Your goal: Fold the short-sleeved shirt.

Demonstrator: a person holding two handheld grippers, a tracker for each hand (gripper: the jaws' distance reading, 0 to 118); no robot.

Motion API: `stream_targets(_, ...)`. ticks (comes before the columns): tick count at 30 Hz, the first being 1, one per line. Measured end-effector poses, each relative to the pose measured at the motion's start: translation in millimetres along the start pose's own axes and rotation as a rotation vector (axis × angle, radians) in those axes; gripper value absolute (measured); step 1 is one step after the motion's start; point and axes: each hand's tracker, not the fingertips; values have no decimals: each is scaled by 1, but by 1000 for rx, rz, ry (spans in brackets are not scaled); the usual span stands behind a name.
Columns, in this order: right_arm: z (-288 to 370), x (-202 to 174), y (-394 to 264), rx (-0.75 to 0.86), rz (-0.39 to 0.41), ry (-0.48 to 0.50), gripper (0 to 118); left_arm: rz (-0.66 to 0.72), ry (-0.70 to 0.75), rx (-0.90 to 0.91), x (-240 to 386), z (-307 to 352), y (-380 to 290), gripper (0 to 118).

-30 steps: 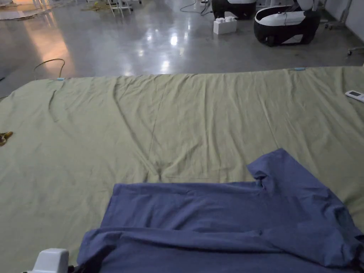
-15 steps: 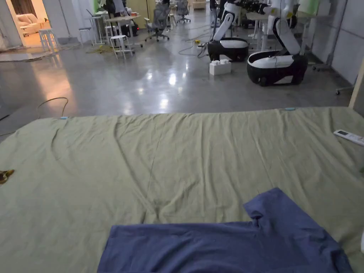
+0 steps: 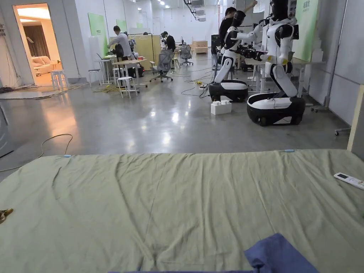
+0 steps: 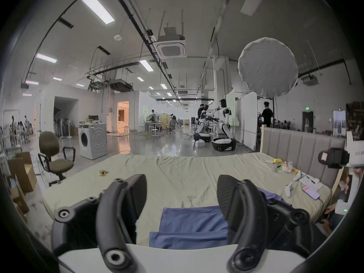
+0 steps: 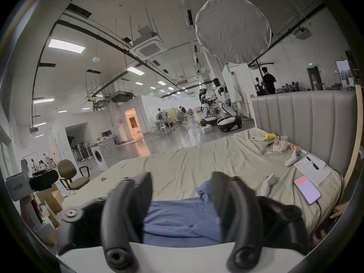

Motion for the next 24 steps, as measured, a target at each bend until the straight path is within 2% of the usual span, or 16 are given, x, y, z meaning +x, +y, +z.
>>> stream_targets(1, 0, -2, 1, -2, 4, 1, 38, -1, -6, 2, 1, 1, 1, 53)
stream_targets(3, -1, -3, 1, -33, 4, 3, 25, 31, -104, -6, 2, -1, 1, 7)
stream_targets(5, -2, -1, -2, -57, -1, 4, 8, 49, -89, 0, 6, -2, -1, 0)
stream_targets(6, -2, -1, -4, -58, 3, -3, 3, 54, -114, -26, 6, -4, -3, 0)
stream_targets(10, 0, -5, -9, -59, 93, -60, 0, 36, -94, -55, 12, -10, -6, 0)
stream_targets(18, -10, -5, -11, -52, 115, -46, 0, 39, -100, -66, 7, -21, -3, 0)
stream_targets(24, -25, -1, -17, -80, 129, -38, 0, 68, -104, -137, -8, -55, -7, 0)
